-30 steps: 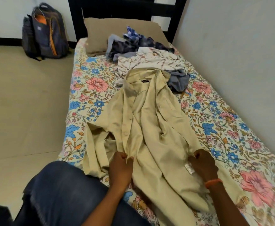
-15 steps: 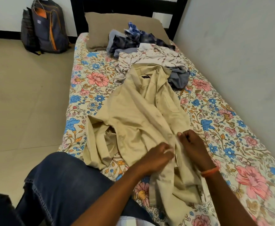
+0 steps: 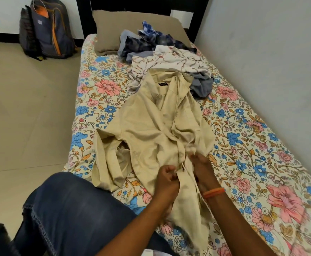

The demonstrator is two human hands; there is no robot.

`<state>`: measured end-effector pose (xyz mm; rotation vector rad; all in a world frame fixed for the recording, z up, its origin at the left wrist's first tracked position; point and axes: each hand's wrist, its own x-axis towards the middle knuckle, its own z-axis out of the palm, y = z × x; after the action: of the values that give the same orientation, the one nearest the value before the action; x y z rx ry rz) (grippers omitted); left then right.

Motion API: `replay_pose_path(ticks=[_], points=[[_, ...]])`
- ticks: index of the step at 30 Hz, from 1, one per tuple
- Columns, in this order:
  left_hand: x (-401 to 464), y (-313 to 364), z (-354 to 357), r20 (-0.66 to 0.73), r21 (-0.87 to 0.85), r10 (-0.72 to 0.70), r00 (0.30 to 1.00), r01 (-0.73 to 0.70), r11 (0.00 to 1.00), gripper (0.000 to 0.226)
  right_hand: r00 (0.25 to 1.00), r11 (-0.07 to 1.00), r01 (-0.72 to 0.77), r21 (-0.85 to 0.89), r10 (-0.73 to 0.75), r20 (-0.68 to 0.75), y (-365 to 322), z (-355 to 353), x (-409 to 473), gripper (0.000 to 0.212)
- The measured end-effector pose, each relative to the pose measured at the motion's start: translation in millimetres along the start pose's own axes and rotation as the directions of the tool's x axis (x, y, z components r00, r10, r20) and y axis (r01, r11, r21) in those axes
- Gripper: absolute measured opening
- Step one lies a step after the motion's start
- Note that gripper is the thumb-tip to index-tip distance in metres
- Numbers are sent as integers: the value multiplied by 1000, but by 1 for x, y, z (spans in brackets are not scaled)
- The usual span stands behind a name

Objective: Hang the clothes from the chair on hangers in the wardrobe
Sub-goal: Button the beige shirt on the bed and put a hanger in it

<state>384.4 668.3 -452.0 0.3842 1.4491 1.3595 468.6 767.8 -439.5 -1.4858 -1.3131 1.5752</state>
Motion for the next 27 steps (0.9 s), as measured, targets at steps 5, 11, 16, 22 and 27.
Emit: replay_pose_path(ticks=[5, 11, 16, 22, 27], points=[[27, 60, -7, -160, 60, 166, 973, -158, 986, 18, 996, 978, 74, 196, -81, 27, -43, 45, 17, 21], [48, 155, -29, -75, -32, 109, 991, -111, 993, 10, 944, 923, 307, 233, -327, 53, -118, 86, 18, 18], [47, 221, -38, 38, 516, 714, 699, -626, 585, 7, 876, 862, 443, 246, -475, 87, -172, 93, 19, 28], [22, 55, -44, -36, 724, 424, 905, -269, 635, 29, 988, 945, 147, -293, -126, 88, -45, 29, 9, 18], [-7, 4, -49, 48, 734, 245, 968, -201, 649, 17, 991, 984, 11, -180, -35, -130, 26, -7, -34, 37]])
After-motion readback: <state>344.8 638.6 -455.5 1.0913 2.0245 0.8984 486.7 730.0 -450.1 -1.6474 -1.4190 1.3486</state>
